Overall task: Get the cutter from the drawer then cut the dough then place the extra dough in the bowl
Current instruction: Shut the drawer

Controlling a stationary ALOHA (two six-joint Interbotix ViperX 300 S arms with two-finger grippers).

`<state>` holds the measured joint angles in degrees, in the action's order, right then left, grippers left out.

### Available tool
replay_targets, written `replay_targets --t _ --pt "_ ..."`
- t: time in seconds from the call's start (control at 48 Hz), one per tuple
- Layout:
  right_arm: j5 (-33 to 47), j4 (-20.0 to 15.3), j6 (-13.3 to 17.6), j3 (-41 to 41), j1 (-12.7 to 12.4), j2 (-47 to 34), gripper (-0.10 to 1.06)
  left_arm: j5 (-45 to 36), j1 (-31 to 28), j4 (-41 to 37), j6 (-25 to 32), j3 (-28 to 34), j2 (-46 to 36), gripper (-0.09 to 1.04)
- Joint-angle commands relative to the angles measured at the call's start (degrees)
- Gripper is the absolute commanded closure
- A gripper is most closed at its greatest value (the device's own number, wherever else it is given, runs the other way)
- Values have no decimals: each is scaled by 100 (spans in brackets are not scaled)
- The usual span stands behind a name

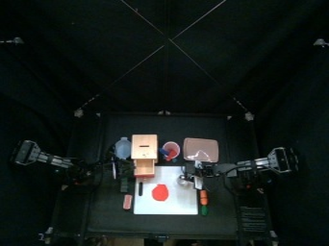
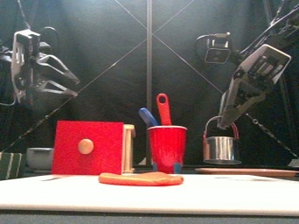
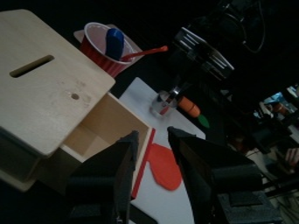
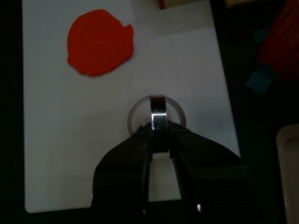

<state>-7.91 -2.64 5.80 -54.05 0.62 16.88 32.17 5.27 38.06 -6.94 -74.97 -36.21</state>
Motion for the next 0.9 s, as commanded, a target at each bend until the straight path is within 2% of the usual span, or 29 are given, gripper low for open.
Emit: replay_targets --t 0.021,0.292,0.396,0.458,0.562,0.625,0.771,0.896 --pt "53 0 -18 62 -18 70 17 53 -114 -35 26 158 0 20" --pt "70 185 -26 378 9 290 14 53 -677 -53 35 422 0 21" --pt "519 255 -18 650 18 132 15 26 -1090 -193 26 545 -9 30" --pt "940 264 -44 773 44 -97 18 -18 -1345 -272 9 580 0 41" --pt "1582 334 -62 1134 185 -615 27 -97 -1740 -281 0 712 26 60" --pt "1714 457 -79 1459 237 -993 36 -229 -2021 -272 9 914 132 66" --pt "1652 703 -18 2171 229 -1652 54 -765 -2725 -272 0 1362 536 65" --pt "1441 738 -18 2733 211 -2180 64 -1336 -3349 -26 -53 1705 984 65"
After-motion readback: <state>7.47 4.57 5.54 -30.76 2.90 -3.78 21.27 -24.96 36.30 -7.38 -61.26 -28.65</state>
